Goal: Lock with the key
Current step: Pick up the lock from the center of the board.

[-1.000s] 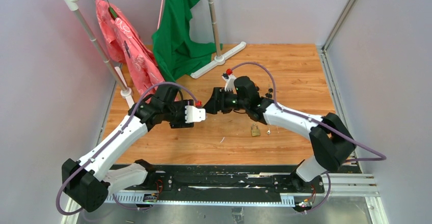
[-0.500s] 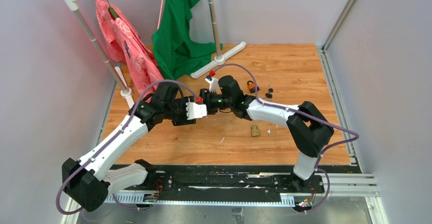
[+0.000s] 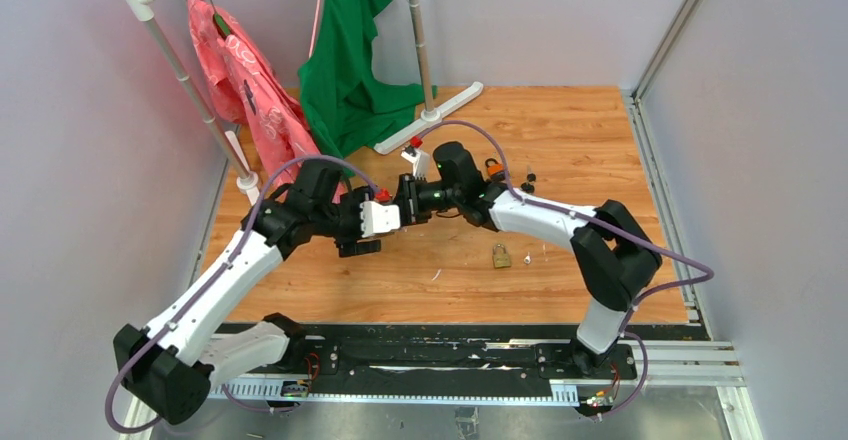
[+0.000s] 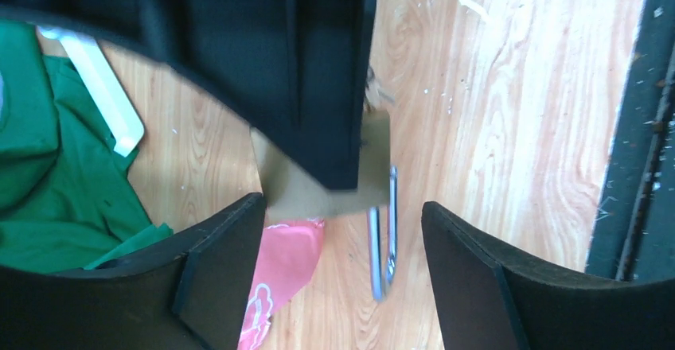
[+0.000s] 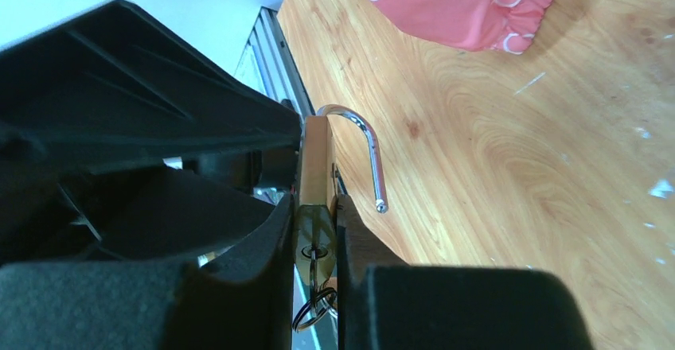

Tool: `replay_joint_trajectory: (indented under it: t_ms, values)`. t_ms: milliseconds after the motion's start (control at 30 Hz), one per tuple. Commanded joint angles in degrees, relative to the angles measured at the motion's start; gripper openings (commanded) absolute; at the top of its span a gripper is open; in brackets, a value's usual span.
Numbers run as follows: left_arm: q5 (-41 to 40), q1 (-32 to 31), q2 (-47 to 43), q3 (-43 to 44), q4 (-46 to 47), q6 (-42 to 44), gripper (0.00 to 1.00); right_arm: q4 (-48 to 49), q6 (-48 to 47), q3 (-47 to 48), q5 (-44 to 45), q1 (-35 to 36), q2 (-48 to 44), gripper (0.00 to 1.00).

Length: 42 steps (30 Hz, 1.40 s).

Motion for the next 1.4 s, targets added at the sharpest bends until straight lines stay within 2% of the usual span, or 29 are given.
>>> replay_joint_trajectory:
  t_ms: [0,67,133,233,333,433,467,500,533,600,700,900,933,967,1033,1100,1133,1167,1233,1267,1367]
  values:
    - [9.2,3.8,-6.1,2.0,-5.9,-2.8,0.76,-7.5,-9.8,2.7,-5.7,-3.2,-7.9,0.0]
    - [6.2,4.6,-10.4,-0.4,-3.1,-3.7,0.76,-13.3,-13.1,3.7,-6.3,-3.2,-10.5,0.0]
    - [3.6,4.6,-14.7,-3.0,0.4,-4.9,0.76,-15.0,-14.0,3.4,-7.0,-3.3,-12.2,0.0]
    - [3.8,4.6,-18.7,-6.9,2.9,-3.9,0.76,-14.4,-13.1,2.6,-7.9,-3.2,-14.1,0.0]
    - [2.3,4.9,-20.0,-10.5,7.2,-9.3,0.76,-13.9,-13.0,2.7,-9.4,-2.9,-15.1,0.0]
    - [5.1,5.8,-21.2,-12.6,9.5,-10.7,0.73,-13.3,-13.2,2.5,-9.8,-2.6,-16.1,0.0]
    - [5.1,5.8,-21.8,-13.6,10.6,-11.4,0.71,-13.0,-13.2,2.5,-10.3,-2.6,-16.4,0.0]
    - [4.6,5.9,-22.4,-14.5,11.9,-12.6,0.64,-13.0,-13.3,2.4,-10.7,-2.5,-16.8,0.0]
    - [4.3,6.1,-22.8,-15.2,12.8,-13.4,0.51,-13.0,-13.3,2.4,-10.7,-2.4,-17.3,0.0]
    - [5.8,6.3,-23.7,-16.0,13.3,-13.1,0.45,-12.4,-13.0,1.9,-10.6,-2.4,-17.8,0.0]
    - [9.6,6.3,-24.7,-17.4,14.3,-13.5,0.47,-9.9,-11.3,1.1,-10.8,-2.0,-17.9,0.0]
    - [14.7,6.3,-26.9,-20.4,22.1,-21.3,0.45,-9.3,-11.0,1.4,-9.9,-1.5,-17.2,0.0]
    - [15.6,6.3,-27.2,-20.5,22.4,-21.9,0.39,-9.2,-11.0,1.3,-9.9,-1.5,-17.1,0.0]
    - [15.9,6.3,-27.5,-20.6,22.5,-22.5,0.19,-9.2,-11.1,1.3,-9.8,-1.5,-17.2,0.0]
    - [16.0,6.4,-28.0,-20.9,22.8,-23.8,0.0,-9.8,-11.6,1.3,-9.5,-1.5,-17.2,0.0]
    - [16.2,6.9,-28.5,-21.1,22.4,-24.3,0.0,-11.2,-12.8,1.8,-9.3,-1.5,-17.2,0.0]
    - [16.4,7.2,-28.7,-21.1,22.2,-24.9,0.0,-13.2,-14.8,2.2,-9.2,-1.5,-17.1,0.09]
    - [16.6,7.4,-29.0,-21.1,21.9,-25.5,0.0,-14.9,-16.4,3.0,-9.0,-1.5,-17.1,0.22]
    - [18.1,7.6,-29.4,-20.8,20.3,-25.6,0.0,-22.7,-23.9,5.6,-7.8,-1.8,-17.2,0.68]
    - [19.6,7.6,-29.5,-20.7,18.6,-25.2,0.0,-28.6,-27.6,7.0,-6.3,-2.2,-17.7,0.72]
    - [21.2,7.6,-29.9,-20.2,15.0,-24.4,0.0,-38.6,-38.4,10.7,-0.4,-3.3,-20.5,0.73]
